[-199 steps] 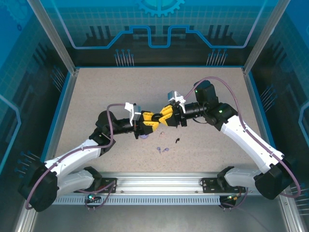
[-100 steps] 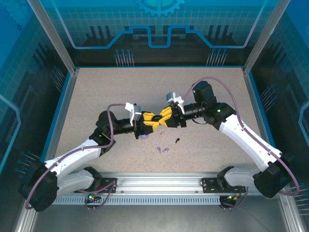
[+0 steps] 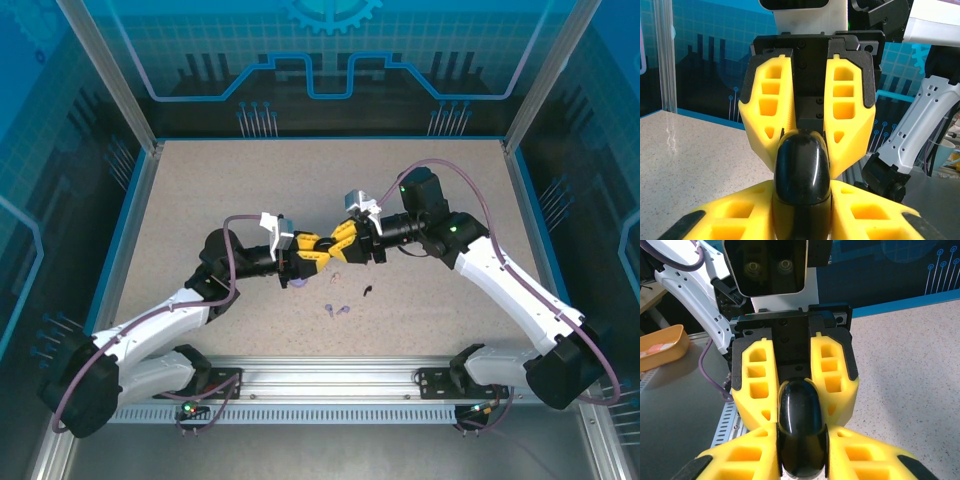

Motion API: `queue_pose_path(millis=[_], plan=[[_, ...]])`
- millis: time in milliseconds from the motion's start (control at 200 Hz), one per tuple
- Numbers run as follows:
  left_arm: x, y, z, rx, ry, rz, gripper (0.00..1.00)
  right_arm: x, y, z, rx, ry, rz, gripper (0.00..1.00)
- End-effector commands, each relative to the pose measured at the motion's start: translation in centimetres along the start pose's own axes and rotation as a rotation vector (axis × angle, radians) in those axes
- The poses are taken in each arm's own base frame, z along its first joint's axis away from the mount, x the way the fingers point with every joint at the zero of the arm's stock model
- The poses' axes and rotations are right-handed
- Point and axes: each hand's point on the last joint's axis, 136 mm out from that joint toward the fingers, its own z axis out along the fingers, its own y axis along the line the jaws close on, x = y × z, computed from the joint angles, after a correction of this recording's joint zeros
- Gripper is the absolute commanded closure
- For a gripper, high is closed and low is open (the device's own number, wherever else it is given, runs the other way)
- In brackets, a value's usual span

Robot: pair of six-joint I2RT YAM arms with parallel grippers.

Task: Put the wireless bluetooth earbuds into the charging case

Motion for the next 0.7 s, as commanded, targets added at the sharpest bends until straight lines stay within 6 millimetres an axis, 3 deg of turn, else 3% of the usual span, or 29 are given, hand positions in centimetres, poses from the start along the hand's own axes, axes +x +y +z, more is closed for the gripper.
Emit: queue_pose_path(millis=[0,85,180,355,495,695], plan=[[-1.2,-0.4,0.4,0.014,-0.019,0.045,0.78,-1.6,1.1,-0.3,-0.021,-0.032,-0.042,0.75],[-1.3,-0.5,0.3,0.015,-0.021,0.047,0.86,-1.4,1.1,-0.1,-0.025,-0.022,-0.033,0.75],[-1.4,-0.5,0.3,0.012,-0.023,0.052,0.88,-1.3,1.0,-0.2,-0.018,-0.017,-0.030,0.69],[-1.3,-0.4,0.2,-0.004,-0.027,0.078,0.89,-1.8,1.1,-1.4,0.044,-0.040,-0.048,0.36],[-1.4,-0.4,0.1,-0.005,-0.029,0.106,0.90,-1.8,0.9,-2.2,0.088,-0.056,-0.054,0.16],[-2.0,-0.6,0.3,0.011,-0.034,0.120,0.92,-1.4,0.4,-1.3,0.078,-0.034,-0.036,0.09]])
